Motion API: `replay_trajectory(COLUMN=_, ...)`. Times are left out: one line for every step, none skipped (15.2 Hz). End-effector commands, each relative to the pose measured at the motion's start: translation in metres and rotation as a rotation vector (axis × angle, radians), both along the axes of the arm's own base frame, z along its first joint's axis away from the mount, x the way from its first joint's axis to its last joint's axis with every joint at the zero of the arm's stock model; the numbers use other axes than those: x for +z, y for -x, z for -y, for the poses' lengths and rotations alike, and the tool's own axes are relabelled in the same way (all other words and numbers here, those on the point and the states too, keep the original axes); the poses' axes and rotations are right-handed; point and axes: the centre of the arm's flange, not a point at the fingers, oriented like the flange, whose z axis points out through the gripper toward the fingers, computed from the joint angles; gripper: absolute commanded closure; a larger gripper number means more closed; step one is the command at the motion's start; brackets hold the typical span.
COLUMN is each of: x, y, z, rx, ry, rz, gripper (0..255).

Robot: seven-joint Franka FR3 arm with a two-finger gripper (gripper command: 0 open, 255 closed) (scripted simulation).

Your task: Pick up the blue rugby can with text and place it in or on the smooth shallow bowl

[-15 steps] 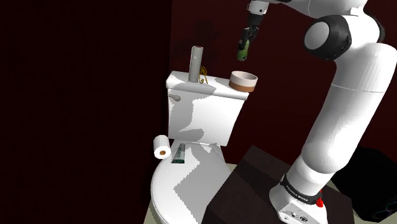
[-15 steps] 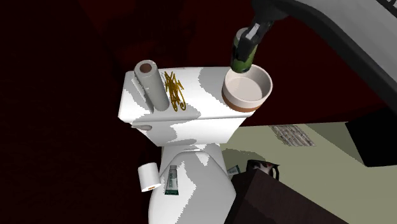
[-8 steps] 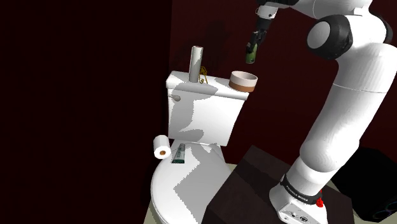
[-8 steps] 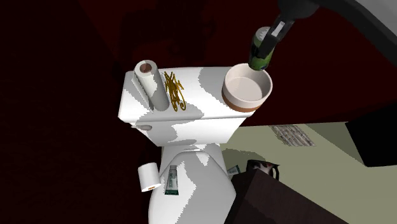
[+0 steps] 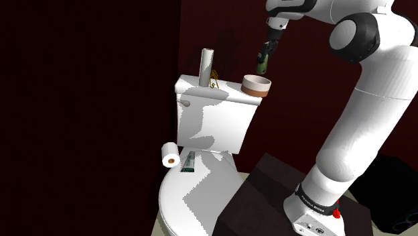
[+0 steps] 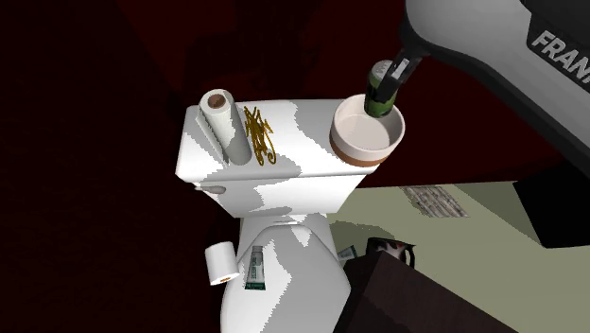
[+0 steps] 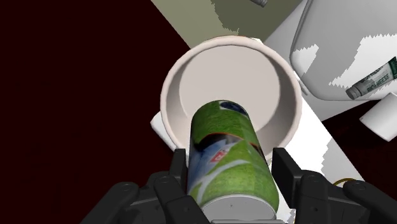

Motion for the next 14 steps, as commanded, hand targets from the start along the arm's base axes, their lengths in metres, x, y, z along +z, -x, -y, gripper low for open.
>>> replay_trajectory(x=-0.010, y=0.000, z=0.000, rx=0.000, ry=0.001, rz=0.001, gripper=255)
replay_trajectory(x=-0.016, y=0.000, z=0.000, rx=0.000, ry=0.001, rz=0.001, gripper=255)
replay_trajectory(x=-0.021, y=0.000, z=0.000, rx=0.000, ry=0.001, rz=0.001, gripper=255)
replay_trajectory(x=-0.026, y=0.000, z=0.000, rx=0.000, ry=0.001, rz=0.001, gripper=255)
replay_trajectory(x=-0.032, y=0.000, z=0.000, rx=0.000, ry=0.001, rz=0.001, gripper=255)
replay_trajectory(x=-0.038, y=0.000, z=0.000, rx=0.000, ry=0.001, rz=0.001, gripper=255)
replay_trajectory(x=-0.038, y=0.000, z=0.000, rx=0.000, ry=0.001, rz=0.001, gripper=255)
replay_trajectory(x=-0.038, y=0.000, z=0.000, rx=0.000, ry=0.001, rz=0.001, gripper=255)
replay_trajectory(x=-0.038, y=0.000, z=0.000, rx=0.000, ry=0.001, rz=0.001, gripper=255)
replay_trajectory(x=-0.038, y=0.000, z=0.000, rx=0.000, ry=0.001, rz=0.001, gripper=255)
replay_trajectory(x=-0.038, y=0.000, z=0.000, rx=0.000, ry=0.001, rz=0.001, gripper=255)
replay_trajectory(x=-0.038, y=0.000, z=0.000, rx=0.000, ry=0.001, rz=0.001, gripper=255)
replay_trajectory(x=-0.038, y=0.000, z=0.000, rx=0.000, ry=0.001, rz=0.001, gripper=255)
replay_trajectory(x=-0.038, y=0.000, z=0.000, rx=0.000, ry=0.001, rz=0.001, gripper=255)
